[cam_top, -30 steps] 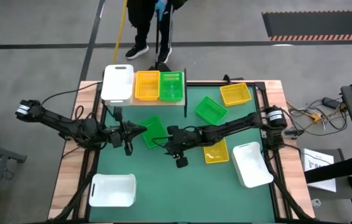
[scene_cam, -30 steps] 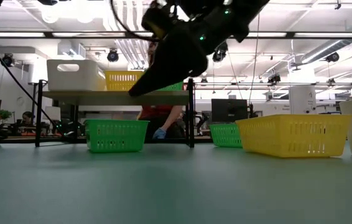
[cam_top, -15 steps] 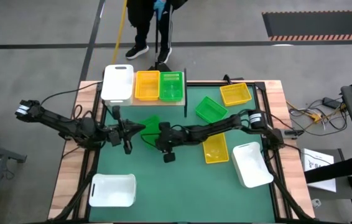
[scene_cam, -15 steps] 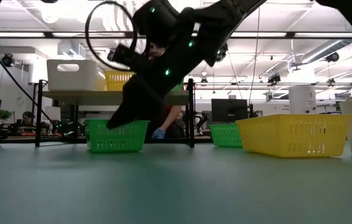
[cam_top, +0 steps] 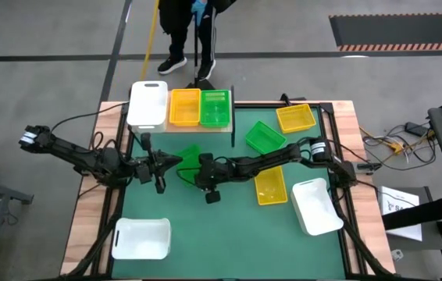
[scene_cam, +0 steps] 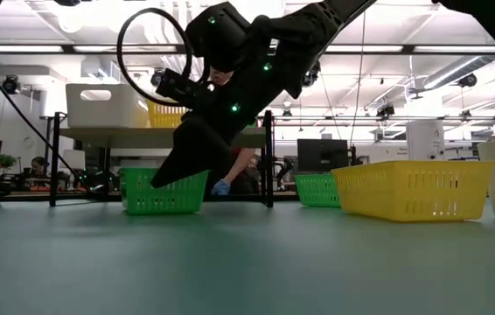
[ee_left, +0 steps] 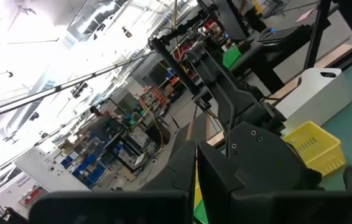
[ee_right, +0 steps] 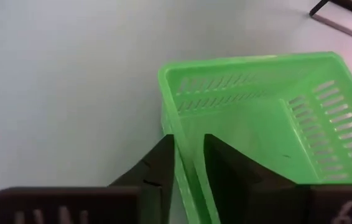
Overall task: Stack baskets on shelf by color
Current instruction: Stack the left green basket on the green basket on the shelf
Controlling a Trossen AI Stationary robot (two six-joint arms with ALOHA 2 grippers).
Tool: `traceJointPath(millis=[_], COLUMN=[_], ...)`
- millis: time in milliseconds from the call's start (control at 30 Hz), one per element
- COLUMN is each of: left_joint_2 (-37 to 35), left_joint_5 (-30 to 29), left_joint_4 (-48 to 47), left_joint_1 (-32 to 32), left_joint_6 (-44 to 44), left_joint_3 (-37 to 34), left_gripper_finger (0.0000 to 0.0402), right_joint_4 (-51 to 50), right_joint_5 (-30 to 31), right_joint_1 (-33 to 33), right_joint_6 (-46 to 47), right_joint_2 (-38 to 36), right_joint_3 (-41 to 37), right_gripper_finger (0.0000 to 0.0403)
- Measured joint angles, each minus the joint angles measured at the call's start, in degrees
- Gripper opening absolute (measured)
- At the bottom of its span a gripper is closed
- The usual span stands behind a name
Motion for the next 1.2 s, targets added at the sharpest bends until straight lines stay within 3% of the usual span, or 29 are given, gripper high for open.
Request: traceJointPath(millis=[200,533,1200], left_joint_2=[0.07,0.07,0.07], left_joint_5=[0.01,0.01,0.05], left_joint_4=[0.0,0.0,0.0], left_joint_1=[0.0,0.0,-0.02], left_joint_6=[0.0,0.02,0.02], left_joint_3=[0.0,-0.04,-0.07], left_gripper_finger=[0.0,0.0,0.0], right_joint_4=[-0.84,-8.55,-30.07], right_joint_5=[-2.79,-2.81,-2.7], right_joint_1=[0.15,2.09,6.95], right_joint_6=[-0.69,-1.28,4.36], right_joint_2=[-0.02,-4.28,-24.2], right_joint_3=[0.0,0.22,0.2], right_gripper_finger=[0.0014,0.0011,0.0009])
